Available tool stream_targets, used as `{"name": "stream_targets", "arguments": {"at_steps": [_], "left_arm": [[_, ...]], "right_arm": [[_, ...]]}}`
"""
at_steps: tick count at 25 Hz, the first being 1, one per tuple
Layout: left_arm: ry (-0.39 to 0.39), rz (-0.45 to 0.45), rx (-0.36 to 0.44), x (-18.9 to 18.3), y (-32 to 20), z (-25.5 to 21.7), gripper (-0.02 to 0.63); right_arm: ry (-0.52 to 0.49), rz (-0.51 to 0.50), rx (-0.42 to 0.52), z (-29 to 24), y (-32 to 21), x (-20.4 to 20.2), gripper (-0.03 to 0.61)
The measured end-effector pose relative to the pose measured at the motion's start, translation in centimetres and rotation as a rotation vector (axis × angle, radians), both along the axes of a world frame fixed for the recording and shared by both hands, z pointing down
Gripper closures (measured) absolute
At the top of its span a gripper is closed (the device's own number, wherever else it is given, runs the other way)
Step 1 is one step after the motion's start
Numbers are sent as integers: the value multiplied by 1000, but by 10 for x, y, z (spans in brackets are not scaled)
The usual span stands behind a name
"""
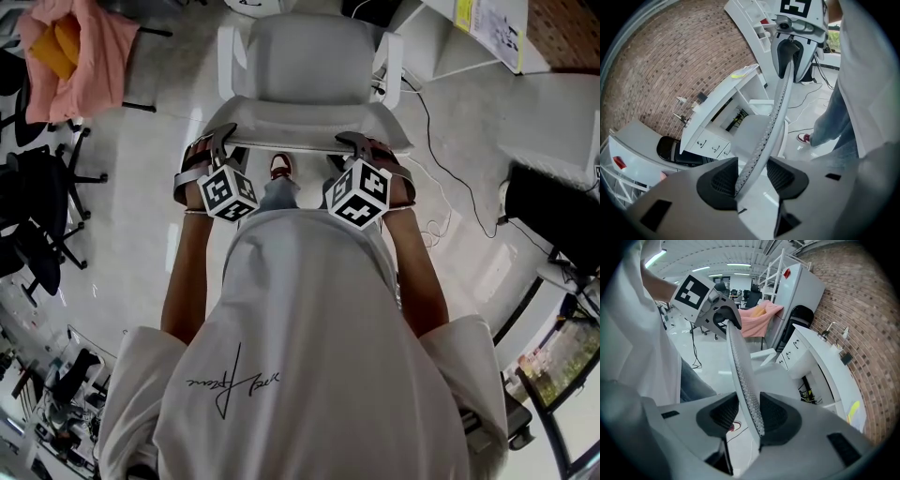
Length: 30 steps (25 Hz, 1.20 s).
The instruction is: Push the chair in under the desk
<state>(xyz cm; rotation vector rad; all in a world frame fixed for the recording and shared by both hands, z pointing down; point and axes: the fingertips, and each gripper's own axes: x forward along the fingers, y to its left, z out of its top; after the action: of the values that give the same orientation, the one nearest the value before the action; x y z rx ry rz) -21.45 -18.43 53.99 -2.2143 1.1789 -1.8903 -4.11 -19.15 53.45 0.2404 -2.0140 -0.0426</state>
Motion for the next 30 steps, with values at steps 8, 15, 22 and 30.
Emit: {"name": "stream_targets", "arguments": {"at_steps": [8, 15, 22, 30], "left_arm": [[2, 67, 17, -18, -6, -2, 428], [-3, 133, 32, -33, -16, -2, 427], [7, 213, 60, -44, -29, -3, 426], [10, 258, 71, -38, -56, -3, 426]], "right_arm": [[-12, 33, 17, -3, 5, -17, 425], [-16, 87, 28, -4, 8, -32, 426], [-15, 142, 69, -5, 4, -45, 430], [-8, 186, 100, -5, -15, -40, 428]]}}
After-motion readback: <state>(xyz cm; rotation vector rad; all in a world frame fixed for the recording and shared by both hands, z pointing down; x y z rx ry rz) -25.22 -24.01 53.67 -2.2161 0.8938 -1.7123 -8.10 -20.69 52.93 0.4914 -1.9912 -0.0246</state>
